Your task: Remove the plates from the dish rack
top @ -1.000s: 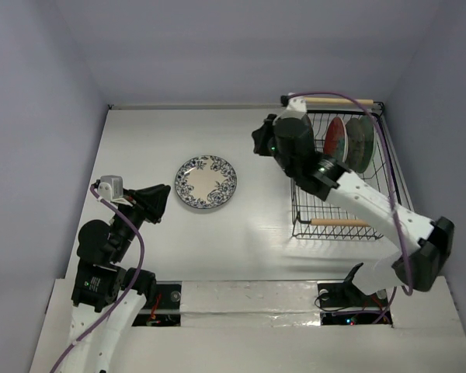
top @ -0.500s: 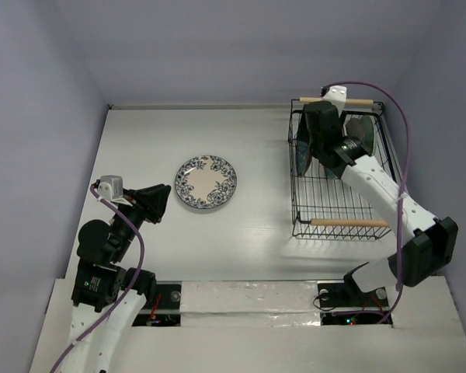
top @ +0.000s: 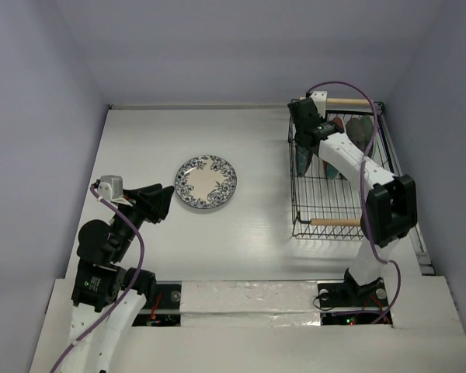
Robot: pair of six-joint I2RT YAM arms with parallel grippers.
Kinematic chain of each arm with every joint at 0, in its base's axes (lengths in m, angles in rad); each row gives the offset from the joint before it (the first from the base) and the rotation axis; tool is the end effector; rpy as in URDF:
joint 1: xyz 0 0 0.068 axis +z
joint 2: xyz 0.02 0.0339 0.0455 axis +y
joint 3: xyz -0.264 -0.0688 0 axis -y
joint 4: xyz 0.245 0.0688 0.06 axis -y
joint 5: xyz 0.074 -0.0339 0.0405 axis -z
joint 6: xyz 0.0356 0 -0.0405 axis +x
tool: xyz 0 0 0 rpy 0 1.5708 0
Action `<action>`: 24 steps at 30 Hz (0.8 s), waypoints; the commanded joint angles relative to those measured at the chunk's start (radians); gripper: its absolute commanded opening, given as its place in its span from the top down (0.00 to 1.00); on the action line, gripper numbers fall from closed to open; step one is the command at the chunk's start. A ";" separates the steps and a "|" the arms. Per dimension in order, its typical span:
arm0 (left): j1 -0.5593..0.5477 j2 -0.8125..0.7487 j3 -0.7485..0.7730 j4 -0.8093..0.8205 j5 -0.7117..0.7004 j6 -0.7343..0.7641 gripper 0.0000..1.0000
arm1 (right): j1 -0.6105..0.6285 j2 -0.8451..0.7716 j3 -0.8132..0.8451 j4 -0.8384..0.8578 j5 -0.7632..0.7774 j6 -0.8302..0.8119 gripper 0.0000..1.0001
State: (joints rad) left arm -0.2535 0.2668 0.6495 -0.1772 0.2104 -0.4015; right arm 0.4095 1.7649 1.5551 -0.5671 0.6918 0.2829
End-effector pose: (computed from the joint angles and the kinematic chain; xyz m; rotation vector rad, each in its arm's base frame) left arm 0.0724 -0.0264 0.3525 0.0774 1.4020 -0.6901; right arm 0.3717 0.1366 0.3091 0.1879 2.1632 -0.4224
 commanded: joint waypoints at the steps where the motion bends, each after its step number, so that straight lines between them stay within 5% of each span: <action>1: 0.003 0.005 0.013 0.038 0.011 0.004 0.59 | -0.006 0.031 0.089 -0.043 0.078 -0.008 0.59; 10: 0.003 0.002 0.010 0.039 0.014 0.006 0.59 | -0.006 -0.016 0.126 -0.071 0.163 -0.057 0.99; 24: 0.003 0.003 0.009 0.044 0.020 0.004 0.59 | 0.003 -0.125 0.287 -0.180 0.270 -0.128 1.00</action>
State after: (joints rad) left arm -0.2535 0.2668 0.6495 -0.1768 0.2127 -0.4015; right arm 0.4179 1.7638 1.7294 -0.7750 0.8253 0.1860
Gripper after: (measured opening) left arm 0.408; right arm 0.186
